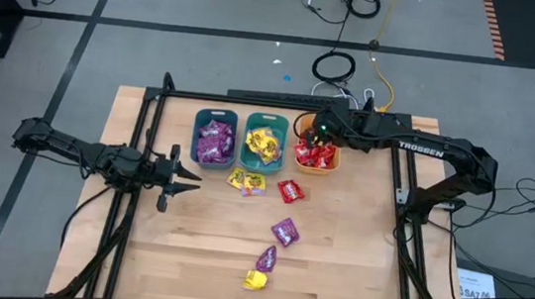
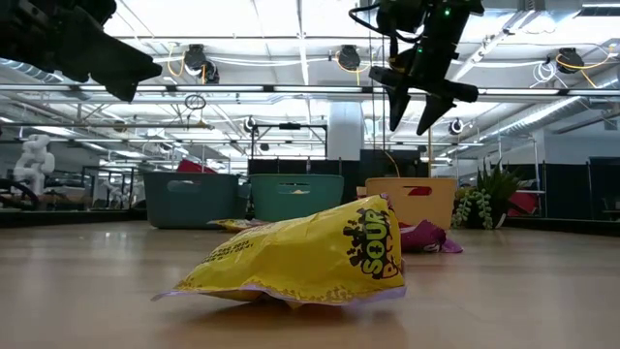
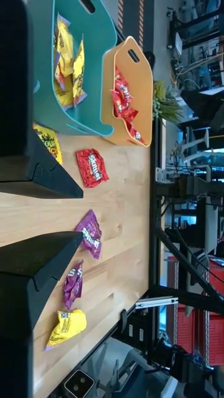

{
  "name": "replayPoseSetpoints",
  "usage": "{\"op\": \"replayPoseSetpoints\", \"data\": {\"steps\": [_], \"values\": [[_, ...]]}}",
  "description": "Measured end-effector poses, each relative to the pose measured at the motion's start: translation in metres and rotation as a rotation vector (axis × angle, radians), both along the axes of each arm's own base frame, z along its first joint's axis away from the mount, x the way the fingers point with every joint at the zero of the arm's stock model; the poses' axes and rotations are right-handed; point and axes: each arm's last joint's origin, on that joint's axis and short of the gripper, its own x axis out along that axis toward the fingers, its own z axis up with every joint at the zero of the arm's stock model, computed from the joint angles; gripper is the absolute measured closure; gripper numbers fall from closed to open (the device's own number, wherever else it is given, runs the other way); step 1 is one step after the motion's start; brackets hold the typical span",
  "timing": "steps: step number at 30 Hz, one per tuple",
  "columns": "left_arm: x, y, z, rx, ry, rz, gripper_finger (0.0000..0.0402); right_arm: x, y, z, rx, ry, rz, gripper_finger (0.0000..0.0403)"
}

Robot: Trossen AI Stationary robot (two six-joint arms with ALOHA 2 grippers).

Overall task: Sort candy
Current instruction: Put the yellow candy into the green bin

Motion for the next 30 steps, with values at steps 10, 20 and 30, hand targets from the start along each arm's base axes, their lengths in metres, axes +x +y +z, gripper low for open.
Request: {"op": "replayPoseSetpoints", "data": {"steps": [10, 20, 30], "values": [[0.000, 0.000, 0.000, 0.000, 0.000, 0.000, 0.0297, 0.009, 0.024, 0.000, 0.044, -0.005, 0.143, 0.0126], [0.000, 0.000, 0.000, 0.000, 0.001, 0.000, 0.0297, 0.026, 0.095, 0.002, 0.030, -0.014, 0.508, 0.0140], [0.000, 0.000, -0.003, 0.007, 0.027, 0.000, 0.0297, 0.034, 0.158, -0.015, 0.119, 0.057, 0.881, 0.0140]]}}
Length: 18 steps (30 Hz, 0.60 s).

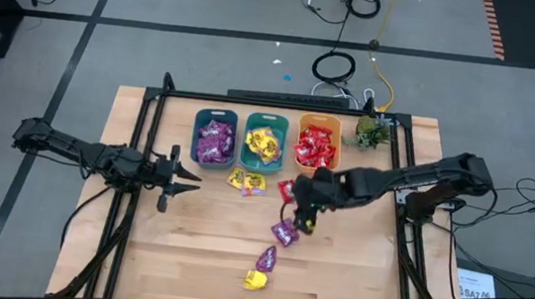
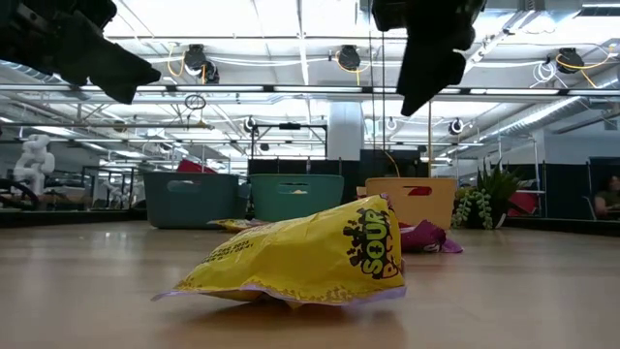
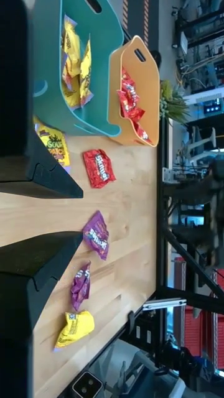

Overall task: Sort candy
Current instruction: Put the yellow candy into the green bin

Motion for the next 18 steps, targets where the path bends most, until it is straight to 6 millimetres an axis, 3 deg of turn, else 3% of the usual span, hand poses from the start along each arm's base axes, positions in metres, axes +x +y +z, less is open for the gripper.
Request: {"op": "replayPoseSetpoints", "data": {"steps": [6, 14, 18], "values": [[0.000, 0.000, 0.000, 0.000, 0.000, -0.001, 0.0297, 0.016, 0.028, -0.024, -0.025, 0.016, 0.185, 0.0140], [0.000, 0.000, 0.000, 0.001, 0.003, 0.000, 0.0297, 0.053, 0.069, -0.056, -0.101, -0.182, 0.647, 0.0140], [0.000, -0.001, 0.000, -0.004, 0.004, -0.021, 0.0297, 0.063, 0.086, -0.069, -0.080, -0.259, 0.775, 0.0140]]}}
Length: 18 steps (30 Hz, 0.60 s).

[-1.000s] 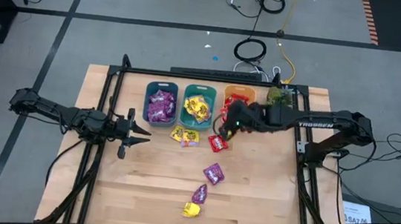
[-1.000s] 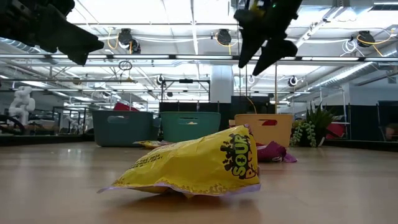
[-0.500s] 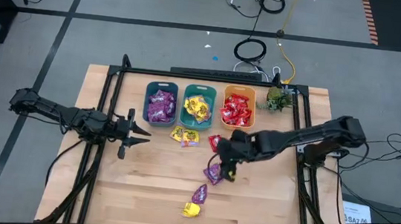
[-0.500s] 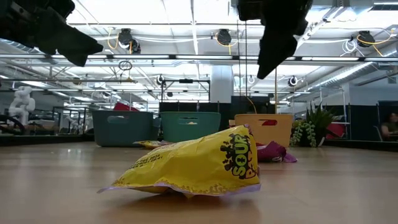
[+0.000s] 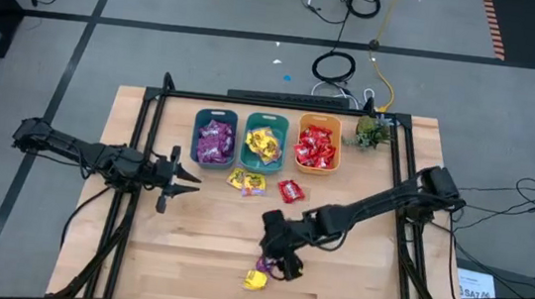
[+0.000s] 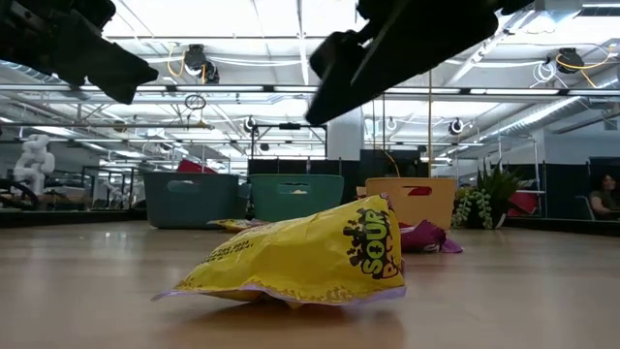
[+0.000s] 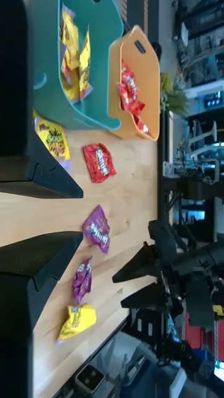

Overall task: Sort candy
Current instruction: Put the yellow candy into the green bin

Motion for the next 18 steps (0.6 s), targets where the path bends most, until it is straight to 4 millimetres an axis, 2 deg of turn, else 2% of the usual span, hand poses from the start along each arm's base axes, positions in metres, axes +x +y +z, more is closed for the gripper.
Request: {"op": "replayPoseSetpoints", "data": {"steps": [6, 11, 18], "values": [[-0.001, -0.002, -0.003, -0.008, 0.032, -0.067, 0.0297, 0.007, 0.024, -0.018, 0.017, -0.057, 0.057, 0.0140], [-0.002, -0.002, -0.005, -0.008, 0.057, -0.089, 0.0297, 0.011, 0.040, -0.043, 0.019, -0.016, 0.101, 0.0140], [-0.002, -0.002, -0.007, -0.005, 0.073, -0.090, 0.0297, 0.043, 0.057, -0.067, -0.001, 0.004, 0.108, 0.0140]]}}
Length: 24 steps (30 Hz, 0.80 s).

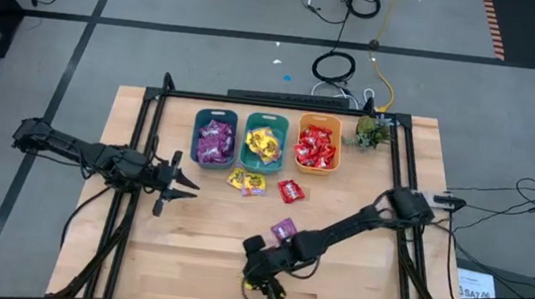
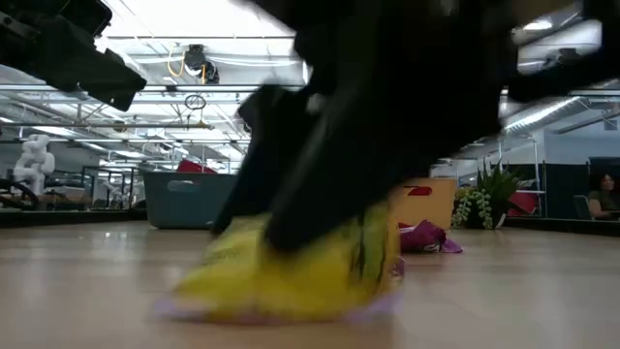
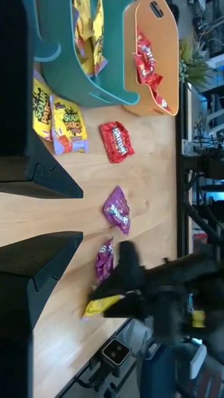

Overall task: Sort candy
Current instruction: Put the yellow candy into the green bin

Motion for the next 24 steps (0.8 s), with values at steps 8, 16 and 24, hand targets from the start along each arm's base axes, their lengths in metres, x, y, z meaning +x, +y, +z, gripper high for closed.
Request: {"op": "replayPoseSetpoints", "data": {"steps": [8, 16, 24], "values": [[0.000, 0.000, 0.000, -0.003, -0.002, 0.000, 0.0297, 0.020, 0.008, -0.028, -0.119, 0.243, 0.008, 0.0234], [0.000, 0.000, 0.000, -0.003, -0.003, 0.000, 0.0297, 0.038, -0.003, 0.007, -0.093, 0.204, -0.079, 0.0385], [0.000, 0.000, 0.000, -0.003, -0.003, 0.000, 0.0297, 0.046, -0.070, 0.078, -0.163, 0.090, -0.312, 0.0397]]}}
